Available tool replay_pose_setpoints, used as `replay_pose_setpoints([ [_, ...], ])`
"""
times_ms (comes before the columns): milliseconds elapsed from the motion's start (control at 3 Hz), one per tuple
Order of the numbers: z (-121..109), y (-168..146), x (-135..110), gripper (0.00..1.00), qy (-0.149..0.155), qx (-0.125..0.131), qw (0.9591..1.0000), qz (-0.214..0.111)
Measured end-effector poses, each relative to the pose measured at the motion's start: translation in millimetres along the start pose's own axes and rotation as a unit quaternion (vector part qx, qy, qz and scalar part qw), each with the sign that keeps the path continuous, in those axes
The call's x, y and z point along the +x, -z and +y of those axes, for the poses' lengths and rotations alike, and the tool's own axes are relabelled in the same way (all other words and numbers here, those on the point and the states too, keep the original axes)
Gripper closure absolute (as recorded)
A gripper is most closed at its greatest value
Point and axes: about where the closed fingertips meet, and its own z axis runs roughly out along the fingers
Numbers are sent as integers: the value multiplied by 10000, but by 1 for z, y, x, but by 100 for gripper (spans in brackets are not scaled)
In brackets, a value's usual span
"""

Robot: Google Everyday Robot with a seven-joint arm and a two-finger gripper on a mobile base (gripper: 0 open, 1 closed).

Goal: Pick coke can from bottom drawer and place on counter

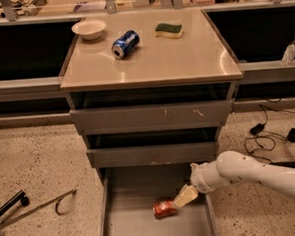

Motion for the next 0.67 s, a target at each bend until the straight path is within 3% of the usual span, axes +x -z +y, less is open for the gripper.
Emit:
replay_pose_setpoints([
  [333,-5,-18,7,0,62,131,9999,85],
  [667,-24,-60,22,0,282,268,9991,179],
])
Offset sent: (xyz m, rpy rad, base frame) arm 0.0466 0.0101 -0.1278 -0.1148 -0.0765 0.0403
